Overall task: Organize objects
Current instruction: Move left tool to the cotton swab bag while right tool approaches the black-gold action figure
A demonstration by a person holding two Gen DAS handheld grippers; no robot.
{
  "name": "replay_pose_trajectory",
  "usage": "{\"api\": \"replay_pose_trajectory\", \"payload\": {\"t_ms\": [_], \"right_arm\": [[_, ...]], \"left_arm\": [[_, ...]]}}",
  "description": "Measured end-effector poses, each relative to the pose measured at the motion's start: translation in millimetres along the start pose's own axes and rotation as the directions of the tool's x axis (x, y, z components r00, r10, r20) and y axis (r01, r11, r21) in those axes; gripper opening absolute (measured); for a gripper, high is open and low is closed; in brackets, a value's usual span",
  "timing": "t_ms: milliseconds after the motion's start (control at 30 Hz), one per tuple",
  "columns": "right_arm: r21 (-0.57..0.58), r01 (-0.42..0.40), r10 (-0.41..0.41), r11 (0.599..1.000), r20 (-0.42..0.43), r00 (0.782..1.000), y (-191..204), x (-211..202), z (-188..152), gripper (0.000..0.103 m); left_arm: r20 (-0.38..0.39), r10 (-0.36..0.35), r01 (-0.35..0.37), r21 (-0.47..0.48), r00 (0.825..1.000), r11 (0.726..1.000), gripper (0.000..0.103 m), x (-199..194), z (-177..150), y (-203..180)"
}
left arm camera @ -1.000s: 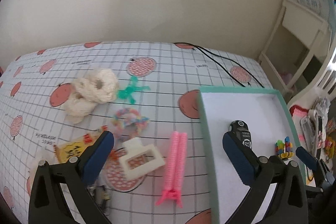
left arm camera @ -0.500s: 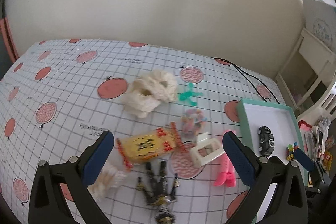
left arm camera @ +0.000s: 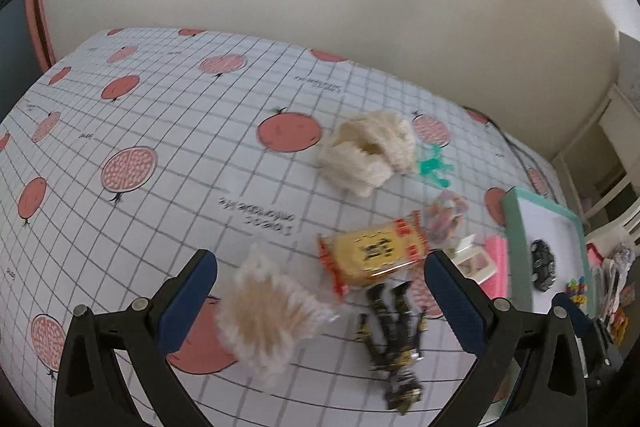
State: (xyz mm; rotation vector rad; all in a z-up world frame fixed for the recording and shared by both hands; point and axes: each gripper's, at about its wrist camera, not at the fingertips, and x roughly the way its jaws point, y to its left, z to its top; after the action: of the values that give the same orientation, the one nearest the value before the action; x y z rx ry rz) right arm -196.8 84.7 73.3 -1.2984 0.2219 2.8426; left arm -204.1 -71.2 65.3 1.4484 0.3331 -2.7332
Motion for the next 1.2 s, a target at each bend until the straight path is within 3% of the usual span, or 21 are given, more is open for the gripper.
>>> {"api": "replay_pose_trajectory", "payload": {"t_ms": [200, 500, 800, 1200], "right_arm": [[0.008, -0.049, 0.049, 0.999, -0.038, 0.998, 21, 11, -7, 0.102], [-0.048, -0.071, 0.065, 0.996, -0.115, 0.991, 51, 31, -20, 0.102], [-0.106, -0.043, 0.021, 0.993, -0.2, 0.98, 63, 49, -32, 0.102], [-0.129, -0.022, -0.009, 0.991, -0.238, 0.971, 68, 61, -37, 0.102]], "left_arm": [[-0.03, 0.019, -0.019, 0.001, 0.999, 1.0, 0.103, 9, -5, 13], [-0.082, 0.052, -0.044, 0.094, 0.995, 0.995, 0.103, 24, -16, 17], [-0.141, 0.073, -0.054, 0.136, 0.987, 0.989, 0.103, 38, -26, 18], [-0.174, 0.12, -0.089, 0.175, 0.977, 0.981, 0.103, 51, -34, 18]]}}
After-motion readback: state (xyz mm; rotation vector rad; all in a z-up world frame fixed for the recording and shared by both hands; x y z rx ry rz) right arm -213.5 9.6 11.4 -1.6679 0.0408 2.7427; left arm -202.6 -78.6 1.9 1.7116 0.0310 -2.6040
